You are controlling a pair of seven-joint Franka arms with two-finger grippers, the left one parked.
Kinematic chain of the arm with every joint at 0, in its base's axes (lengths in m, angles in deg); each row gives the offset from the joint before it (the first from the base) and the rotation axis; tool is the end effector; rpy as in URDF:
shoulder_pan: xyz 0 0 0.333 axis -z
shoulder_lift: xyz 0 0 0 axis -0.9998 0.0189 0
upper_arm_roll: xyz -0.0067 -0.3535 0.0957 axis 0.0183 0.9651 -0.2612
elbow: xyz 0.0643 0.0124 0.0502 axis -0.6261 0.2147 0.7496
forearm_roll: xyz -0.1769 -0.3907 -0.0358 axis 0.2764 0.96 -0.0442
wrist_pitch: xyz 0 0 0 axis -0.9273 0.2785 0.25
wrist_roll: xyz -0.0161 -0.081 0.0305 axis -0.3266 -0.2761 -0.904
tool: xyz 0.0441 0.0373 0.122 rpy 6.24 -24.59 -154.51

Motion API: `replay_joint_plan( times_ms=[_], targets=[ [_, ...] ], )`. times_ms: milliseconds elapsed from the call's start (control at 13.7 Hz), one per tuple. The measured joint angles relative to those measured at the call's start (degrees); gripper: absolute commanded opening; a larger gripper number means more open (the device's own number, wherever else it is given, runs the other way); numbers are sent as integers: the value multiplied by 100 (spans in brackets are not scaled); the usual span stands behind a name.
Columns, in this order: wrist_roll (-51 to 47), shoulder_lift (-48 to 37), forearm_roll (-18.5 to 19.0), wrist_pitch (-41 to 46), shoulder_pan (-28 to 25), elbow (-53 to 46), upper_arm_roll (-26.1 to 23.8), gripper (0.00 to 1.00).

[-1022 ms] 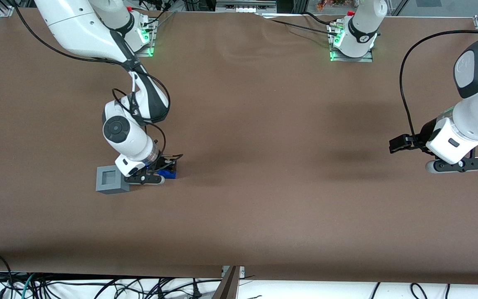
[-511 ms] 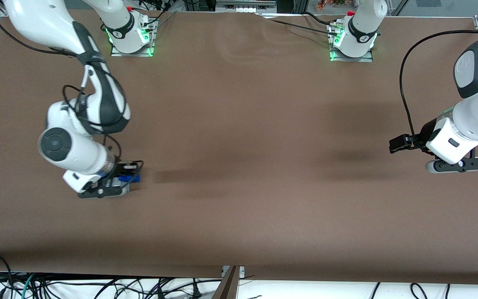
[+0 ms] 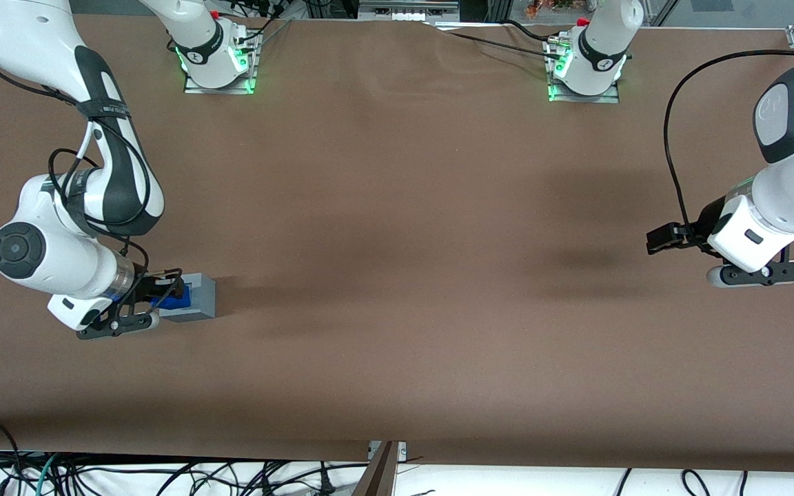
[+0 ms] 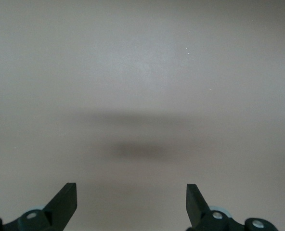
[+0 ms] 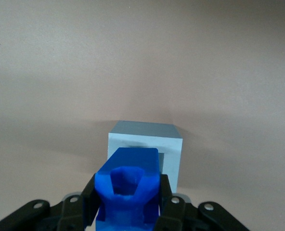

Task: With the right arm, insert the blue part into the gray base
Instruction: 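Lift the blue block and carry it over the gray base, then lower the blue block into the gray base's square opening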

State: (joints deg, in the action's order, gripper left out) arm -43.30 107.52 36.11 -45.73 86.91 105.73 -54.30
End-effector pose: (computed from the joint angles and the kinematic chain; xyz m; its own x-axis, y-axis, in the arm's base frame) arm 0.7583 0.0616 0.3275 0.9791 0.2015 -0.0271 0.2015 -0.9795 -0.0041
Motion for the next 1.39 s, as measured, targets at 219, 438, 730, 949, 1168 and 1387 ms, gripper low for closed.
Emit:
replay_joint_plan(
  times_ms=[219, 438, 730, 949, 1168, 1387],
  targets=[
    [97, 6, 0, 17, 52, 2, 0, 33],
    [108, 24, -1, 186, 72, 36, 0, 33],
    [108, 75, -1, 216, 79, 47, 0, 33],
    [103, 84, -6, 215, 85, 49, 0, 33],
    [101, 84, -29, 215, 93, 49, 0, 33],
    [89, 92, -108, 215, 96, 50, 0, 33]
  ],
)
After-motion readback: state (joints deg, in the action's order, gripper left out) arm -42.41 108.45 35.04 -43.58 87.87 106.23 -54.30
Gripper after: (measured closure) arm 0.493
